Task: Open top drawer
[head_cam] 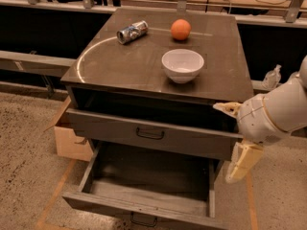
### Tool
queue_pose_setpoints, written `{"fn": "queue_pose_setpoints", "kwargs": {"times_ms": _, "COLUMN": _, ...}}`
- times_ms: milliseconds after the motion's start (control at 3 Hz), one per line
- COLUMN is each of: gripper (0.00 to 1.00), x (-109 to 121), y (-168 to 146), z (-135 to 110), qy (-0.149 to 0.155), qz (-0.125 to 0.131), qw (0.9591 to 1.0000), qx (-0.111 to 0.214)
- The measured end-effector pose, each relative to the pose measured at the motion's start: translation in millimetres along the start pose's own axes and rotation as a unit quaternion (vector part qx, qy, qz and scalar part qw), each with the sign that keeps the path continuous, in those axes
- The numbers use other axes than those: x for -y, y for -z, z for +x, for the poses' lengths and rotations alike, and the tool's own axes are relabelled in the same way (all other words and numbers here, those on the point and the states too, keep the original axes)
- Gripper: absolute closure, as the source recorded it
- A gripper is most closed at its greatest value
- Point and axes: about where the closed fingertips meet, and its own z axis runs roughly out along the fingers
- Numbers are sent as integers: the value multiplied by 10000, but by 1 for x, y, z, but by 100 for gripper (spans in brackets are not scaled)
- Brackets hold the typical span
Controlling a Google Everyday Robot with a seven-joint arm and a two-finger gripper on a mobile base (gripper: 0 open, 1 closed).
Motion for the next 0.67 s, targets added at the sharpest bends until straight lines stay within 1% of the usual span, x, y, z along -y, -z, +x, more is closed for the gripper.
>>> {"fn": "queue_pose_setpoints", "kwargs": {"times_ms": 333, "gripper": 0, "x": -9, "y": -28, "z": 3, "qy": 135, "qz": -116, "qw": 9997, "qx": 185}}
{"fn": "queue_pose_setpoints", "kwargs": {"times_ms": 667, "gripper": 0, "x": -6, "y": -63, "z": 10, "qy": 133, "qz": -173, "qw": 9995, "qx": 225}}
